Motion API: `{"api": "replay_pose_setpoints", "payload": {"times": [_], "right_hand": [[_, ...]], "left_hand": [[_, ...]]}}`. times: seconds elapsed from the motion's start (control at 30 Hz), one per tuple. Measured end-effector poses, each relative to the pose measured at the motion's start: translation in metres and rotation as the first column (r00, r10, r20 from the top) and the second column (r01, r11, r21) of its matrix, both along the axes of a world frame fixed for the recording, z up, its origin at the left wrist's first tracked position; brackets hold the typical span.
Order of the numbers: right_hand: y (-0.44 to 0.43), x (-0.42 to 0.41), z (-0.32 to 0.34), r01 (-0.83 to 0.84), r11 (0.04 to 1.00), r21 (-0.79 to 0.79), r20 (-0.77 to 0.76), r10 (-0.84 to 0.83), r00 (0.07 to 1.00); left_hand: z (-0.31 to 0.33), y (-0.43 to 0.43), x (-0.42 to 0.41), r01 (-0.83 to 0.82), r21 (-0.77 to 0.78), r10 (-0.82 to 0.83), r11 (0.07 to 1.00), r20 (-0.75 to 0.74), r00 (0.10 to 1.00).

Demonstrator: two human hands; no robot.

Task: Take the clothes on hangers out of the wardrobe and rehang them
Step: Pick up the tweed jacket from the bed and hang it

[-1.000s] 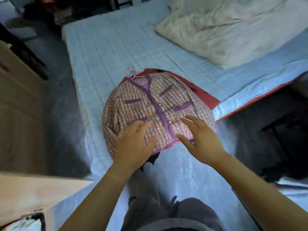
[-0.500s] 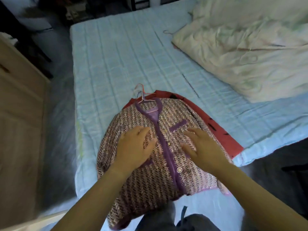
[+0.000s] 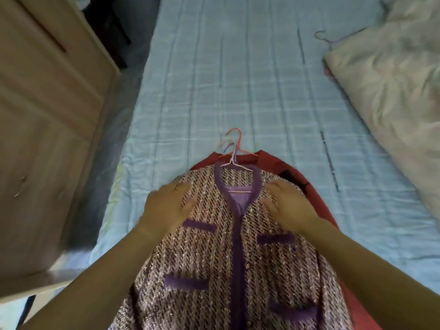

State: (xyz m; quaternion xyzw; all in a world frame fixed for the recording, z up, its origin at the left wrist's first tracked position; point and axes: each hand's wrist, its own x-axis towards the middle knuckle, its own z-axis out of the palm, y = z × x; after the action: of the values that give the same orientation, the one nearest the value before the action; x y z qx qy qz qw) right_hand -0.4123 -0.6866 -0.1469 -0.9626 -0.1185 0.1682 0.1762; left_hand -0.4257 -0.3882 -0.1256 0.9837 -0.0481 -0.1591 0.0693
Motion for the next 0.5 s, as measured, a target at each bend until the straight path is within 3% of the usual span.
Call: {"api": "replay_pose_setpoints", "payload": {"times": [0.23,0.37,0.5], "right_hand": [[-0.005,0.097,-0.075,-0.057,0.998,-0.015,-0.129,0.055,0.990],[-0.007,0.123,-0.109,-0.041,0.996,-0.081,-0.200,0.024,0.979],[-0.015,0.131,-0.136,-0.017,0.999,-0.046,-0.243,0.006,0.970]], "left_hand": [[-0.073,-0.022,0.080,-0.057,-0.024,0.053,0.998,-0.136,0.989],[-0.118,-0.027,0.115,-0.049,-0.049,0.043,0.998,-0.131,0.990],[-0.149,-0.033,0.133,-0.054,-0.027,0.049,0.998,-0.152,0.987]]}}
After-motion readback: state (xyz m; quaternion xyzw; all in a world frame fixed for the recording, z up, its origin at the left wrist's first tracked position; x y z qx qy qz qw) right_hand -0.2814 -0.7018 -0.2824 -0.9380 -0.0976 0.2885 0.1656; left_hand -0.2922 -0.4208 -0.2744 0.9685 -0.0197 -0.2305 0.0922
